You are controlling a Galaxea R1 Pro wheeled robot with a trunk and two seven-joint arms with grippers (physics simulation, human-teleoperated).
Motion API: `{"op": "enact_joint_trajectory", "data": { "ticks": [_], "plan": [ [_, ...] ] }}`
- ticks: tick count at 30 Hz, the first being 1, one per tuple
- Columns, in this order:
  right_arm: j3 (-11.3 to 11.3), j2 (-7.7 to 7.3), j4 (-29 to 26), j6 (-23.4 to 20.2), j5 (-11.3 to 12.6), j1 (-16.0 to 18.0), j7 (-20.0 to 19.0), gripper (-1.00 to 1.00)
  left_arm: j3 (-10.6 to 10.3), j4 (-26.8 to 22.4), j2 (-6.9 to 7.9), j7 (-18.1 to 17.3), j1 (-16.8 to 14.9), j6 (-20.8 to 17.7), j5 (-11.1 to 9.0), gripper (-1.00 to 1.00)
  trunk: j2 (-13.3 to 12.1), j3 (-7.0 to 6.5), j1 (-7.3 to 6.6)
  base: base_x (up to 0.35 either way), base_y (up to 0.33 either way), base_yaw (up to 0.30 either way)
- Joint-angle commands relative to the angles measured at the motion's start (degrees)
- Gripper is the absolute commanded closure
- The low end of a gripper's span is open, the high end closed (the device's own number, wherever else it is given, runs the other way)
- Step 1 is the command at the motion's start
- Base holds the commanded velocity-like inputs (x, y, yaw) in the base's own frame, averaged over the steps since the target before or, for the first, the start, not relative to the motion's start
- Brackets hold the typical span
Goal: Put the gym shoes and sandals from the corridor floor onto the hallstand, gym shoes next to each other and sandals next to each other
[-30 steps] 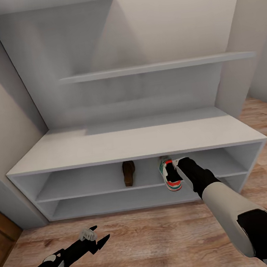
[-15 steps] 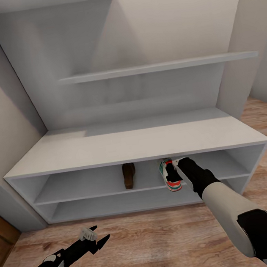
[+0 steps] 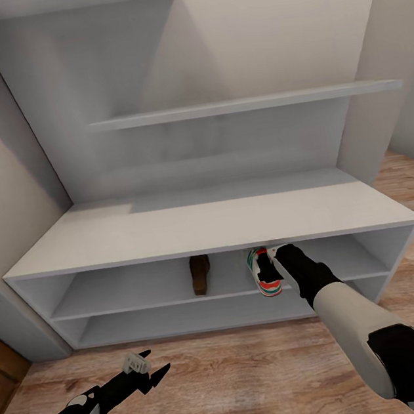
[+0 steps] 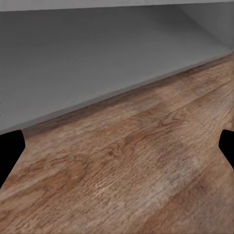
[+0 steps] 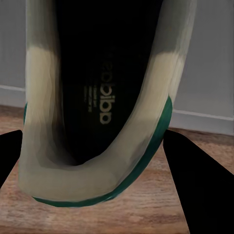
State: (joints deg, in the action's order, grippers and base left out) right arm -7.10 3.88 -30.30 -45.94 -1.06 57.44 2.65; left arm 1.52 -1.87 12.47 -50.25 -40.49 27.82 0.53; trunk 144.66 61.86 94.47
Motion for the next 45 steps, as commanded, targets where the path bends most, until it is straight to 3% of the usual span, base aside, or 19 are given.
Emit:
{"op": "enact_joint_trajectory", "data": {
  "ticks": [1, 45],
  "plan": [
    [-0.20, -0.01, -0.05, -0.29, -0.08, 0.03, 0.19, 1.00, 0.15, 0.03, 0.01, -0.20, -0.03, 0.13, 0.06, -1.00, 0.02, 0.05, -0.01, 0.005, 0.000, 0.000],
    [-0.20, -0.23, 2.87, 1.12, -0.17, 0.01, 0.25, 1.00, 0.15, 0.03, 0.01, -0.20, -0.03, 0.13, 0.09, -1.00, 0.02, 0.05, -0.01, 0.014, 0.000, 0.000]
  ]
}}
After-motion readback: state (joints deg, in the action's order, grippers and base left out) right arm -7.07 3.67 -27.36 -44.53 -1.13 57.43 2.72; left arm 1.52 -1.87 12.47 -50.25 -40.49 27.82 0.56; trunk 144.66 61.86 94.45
